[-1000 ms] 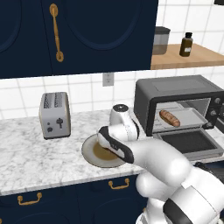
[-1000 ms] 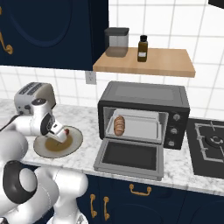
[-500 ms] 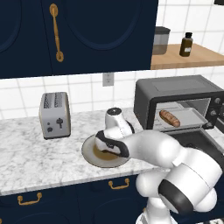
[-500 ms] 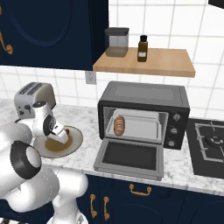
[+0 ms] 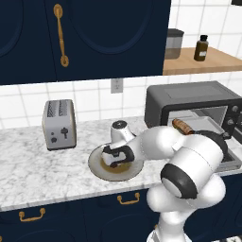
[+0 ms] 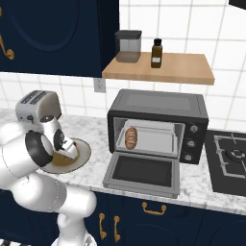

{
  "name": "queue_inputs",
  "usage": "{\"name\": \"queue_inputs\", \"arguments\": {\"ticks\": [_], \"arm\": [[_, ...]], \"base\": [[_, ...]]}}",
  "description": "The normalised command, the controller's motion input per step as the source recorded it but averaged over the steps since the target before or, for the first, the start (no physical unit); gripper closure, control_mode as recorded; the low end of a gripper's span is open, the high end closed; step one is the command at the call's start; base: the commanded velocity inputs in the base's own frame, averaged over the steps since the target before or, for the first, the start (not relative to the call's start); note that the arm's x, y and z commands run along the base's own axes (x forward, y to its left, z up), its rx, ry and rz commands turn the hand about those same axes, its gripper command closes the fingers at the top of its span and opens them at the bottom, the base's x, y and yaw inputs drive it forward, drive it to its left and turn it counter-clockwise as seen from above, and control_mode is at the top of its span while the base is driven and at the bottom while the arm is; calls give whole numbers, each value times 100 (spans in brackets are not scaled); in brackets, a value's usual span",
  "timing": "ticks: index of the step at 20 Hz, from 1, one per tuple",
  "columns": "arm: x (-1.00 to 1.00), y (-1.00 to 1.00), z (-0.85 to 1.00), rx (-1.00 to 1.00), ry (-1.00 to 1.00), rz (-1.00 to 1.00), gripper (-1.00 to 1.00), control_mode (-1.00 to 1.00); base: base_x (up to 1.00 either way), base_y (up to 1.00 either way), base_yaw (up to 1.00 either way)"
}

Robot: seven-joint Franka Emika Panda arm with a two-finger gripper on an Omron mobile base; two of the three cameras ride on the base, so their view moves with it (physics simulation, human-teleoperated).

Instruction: Pick up the kebab skewer and baguette bread, and place them inside the toaster oven. Close the toaster oven door and start by setting the timer.

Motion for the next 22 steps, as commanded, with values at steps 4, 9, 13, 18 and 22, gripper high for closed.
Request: {"name": "queue_inputs", "arguments": {"ticks": [4, 9, 13, 18, 22], "arm": [[33, 1, -24, -2, 2, 0, -100, -100], [30, 3, -21, -2, 3, 0, -100, -100], [10, 9, -16, -2, 1, 0, -100, -100], [0, 1, -25, 0, 2, 0, 100, -100], [-28, -13, -3, 0, -1, 0, 100, -100]], "base": [[0, 0, 0], [0, 0, 0], [0, 0, 0], [0, 0, 0], [0, 0, 0]]}}
